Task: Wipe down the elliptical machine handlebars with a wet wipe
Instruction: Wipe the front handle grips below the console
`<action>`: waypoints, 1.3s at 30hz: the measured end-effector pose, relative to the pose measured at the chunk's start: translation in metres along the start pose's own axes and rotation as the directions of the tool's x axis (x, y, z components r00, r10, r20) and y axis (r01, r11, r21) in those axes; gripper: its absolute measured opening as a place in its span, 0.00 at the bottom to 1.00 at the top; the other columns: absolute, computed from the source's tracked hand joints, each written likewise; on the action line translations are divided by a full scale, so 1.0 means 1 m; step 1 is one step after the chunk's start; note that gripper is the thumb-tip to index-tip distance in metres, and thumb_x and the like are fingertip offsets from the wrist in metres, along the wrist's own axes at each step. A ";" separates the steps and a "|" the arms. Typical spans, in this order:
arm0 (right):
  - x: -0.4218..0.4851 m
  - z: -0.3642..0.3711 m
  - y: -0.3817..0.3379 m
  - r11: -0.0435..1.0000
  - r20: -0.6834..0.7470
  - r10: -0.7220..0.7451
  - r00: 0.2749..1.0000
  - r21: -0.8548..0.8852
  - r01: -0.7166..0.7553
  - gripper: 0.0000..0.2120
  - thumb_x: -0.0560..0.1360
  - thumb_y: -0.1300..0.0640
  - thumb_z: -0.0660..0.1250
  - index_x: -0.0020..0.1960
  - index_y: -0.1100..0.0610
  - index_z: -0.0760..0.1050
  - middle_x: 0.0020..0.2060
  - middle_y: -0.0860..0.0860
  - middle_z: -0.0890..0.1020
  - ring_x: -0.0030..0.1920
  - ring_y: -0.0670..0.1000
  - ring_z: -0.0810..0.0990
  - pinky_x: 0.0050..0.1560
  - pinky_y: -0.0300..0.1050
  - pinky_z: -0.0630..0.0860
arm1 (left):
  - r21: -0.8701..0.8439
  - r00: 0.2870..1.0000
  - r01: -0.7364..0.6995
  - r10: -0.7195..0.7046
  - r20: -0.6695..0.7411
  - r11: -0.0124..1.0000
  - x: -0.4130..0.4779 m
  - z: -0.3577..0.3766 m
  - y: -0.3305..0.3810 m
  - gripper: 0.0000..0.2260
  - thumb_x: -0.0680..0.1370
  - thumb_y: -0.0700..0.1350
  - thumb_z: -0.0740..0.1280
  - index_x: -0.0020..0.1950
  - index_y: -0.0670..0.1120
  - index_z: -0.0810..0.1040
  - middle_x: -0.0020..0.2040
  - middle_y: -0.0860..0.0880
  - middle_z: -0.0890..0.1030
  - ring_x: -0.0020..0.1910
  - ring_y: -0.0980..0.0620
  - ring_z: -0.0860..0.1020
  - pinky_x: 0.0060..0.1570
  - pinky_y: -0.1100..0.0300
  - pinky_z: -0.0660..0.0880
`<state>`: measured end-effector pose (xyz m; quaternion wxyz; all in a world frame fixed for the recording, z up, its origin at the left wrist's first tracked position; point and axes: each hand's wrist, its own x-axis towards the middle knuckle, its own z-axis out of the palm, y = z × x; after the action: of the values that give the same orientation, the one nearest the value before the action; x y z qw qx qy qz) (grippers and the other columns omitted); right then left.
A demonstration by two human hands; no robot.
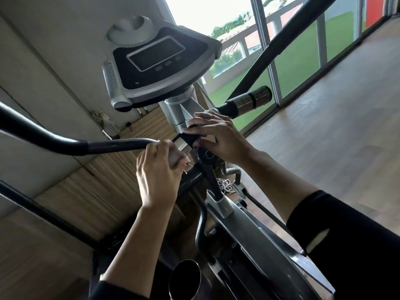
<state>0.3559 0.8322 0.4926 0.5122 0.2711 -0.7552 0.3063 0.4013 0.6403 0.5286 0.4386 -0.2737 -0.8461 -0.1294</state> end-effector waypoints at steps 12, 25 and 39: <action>-0.008 0.005 -0.013 0.991 0.073 0.129 0.989 0.013 -0.130 0.22 0.70 0.57 0.73 0.64 0.56 0.76 0.65 0.54 0.77 0.71 0.57 0.68 0.71 0.60 0.63 | 0.033 0.983 -0.180 0.179 0.032 0.983 -0.028 -0.020 -0.036 0.18 0.66 0.39 0.78 0.52 0.40 0.77 0.52 0.41 0.79 0.51 0.42 0.78 0.50 0.43 0.79; -0.019 0.010 -0.006 0.999 -0.047 0.022 0.999 -0.028 -0.024 0.19 0.72 0.61 0.71 0.63 0.58 0.78 0.64 0.56 0.77 0.71 0.61 0.68 0.70 0.65 0.64 | 0.207 0.971 -0.200 0.223 -0.090 0.958 -0.015 0.013 -0.016 0.21 0.64 0.44 0.80 0.52 0.38 0.78 0.47 0.40 0.80 0.49 0.41 0.81 0.61 0.52 0.71; -0.019 0.006 -0.011 0.997 -0.007 0.074 0.997 -0.002 -0.074 0.20 0.72 0.63 0.71 0.64 0.57 0.76 0.65 0.55 0.77 0.71 0.60 0.67 0.71 0.60 0.63 | 0.113 0.973 -0.207 0.217 -0.081 0.972 -0.028 0.000 -0.030 0.18 0.64 0.40 0.80 0.51 0.40 0.80 0.49 0.43 0.81 0.50 0.43 0.81 0.57 0.47 0.77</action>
<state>0.3663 0.8222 0.4750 0.5032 0.2413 -0.7635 0.3251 0.3972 0.6064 0.5057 0.5026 -0.3331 -0.7962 -0.0500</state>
